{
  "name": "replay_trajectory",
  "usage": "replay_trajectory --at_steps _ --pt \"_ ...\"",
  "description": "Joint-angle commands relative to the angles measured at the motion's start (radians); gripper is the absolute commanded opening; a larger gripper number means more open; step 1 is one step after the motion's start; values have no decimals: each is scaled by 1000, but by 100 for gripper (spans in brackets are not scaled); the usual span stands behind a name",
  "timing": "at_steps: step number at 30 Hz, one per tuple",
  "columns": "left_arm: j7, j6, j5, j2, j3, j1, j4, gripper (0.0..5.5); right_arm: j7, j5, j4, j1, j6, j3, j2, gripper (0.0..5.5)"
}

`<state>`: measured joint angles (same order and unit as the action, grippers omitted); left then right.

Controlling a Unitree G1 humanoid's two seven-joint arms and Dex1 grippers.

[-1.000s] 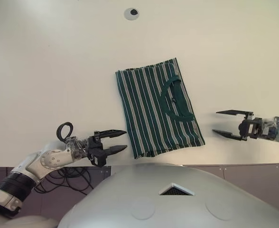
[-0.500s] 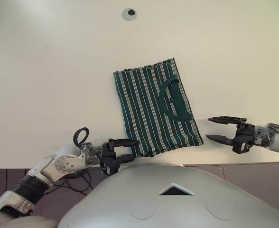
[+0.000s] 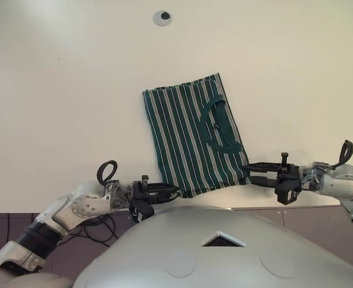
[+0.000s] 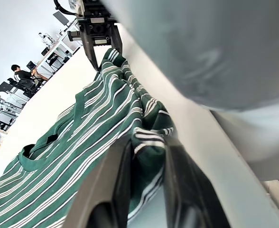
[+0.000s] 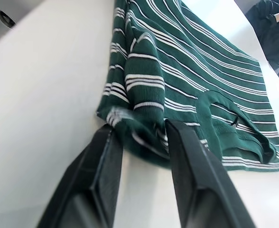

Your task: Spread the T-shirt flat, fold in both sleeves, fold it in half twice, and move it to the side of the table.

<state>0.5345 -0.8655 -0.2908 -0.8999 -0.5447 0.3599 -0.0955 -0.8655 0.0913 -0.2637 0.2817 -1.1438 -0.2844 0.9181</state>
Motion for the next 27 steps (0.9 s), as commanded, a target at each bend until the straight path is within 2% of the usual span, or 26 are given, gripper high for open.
replay_trajectory --at_steps 1,5,8,10,12,14,16,18,22,25,27 --pt "69 95 -75 -17 -28 45 51 48 -23 114 -30 7 58 -64 10 82" --pt "83 94 -54 -22 -29 43 49 21 0 113 -17 8 66 -77 17 8" --pt "115 108 5 -31 -37 44 34 15 -5 60 -2 14 96 -94 27 0" --pt "163 154 129 -47 -48 58 -14 14 -39 -63 54 38 177 -117 51 0" --pt "248 283 366 -86 -62 83 -110 11 -117 -298 196 94 384 -140 115 0" --pt "366 463 658 -180 -54 105 -240 9 -215 -578 379 150 631 -144 223 0" --pt "478 609 925 -293 -1 120 -355 9 -308 -809 517 194 819 -110 319 0" --pt "543 682 1100 -337 67 128 -409 9 -370 -950 598 217 932 -65 371 0" --pt "564 771 1239 -296 191 118 -403 8 -349 -1057 677 205 1056 30 320 0" --pt "547 806 1199 -205 247 94 -320 8 -253 -1009 643 109 1119 57 181 0" --pt "518 800 1114 -102 261 20 -213 8 -182 -956 588 28 1164 63 83 0"
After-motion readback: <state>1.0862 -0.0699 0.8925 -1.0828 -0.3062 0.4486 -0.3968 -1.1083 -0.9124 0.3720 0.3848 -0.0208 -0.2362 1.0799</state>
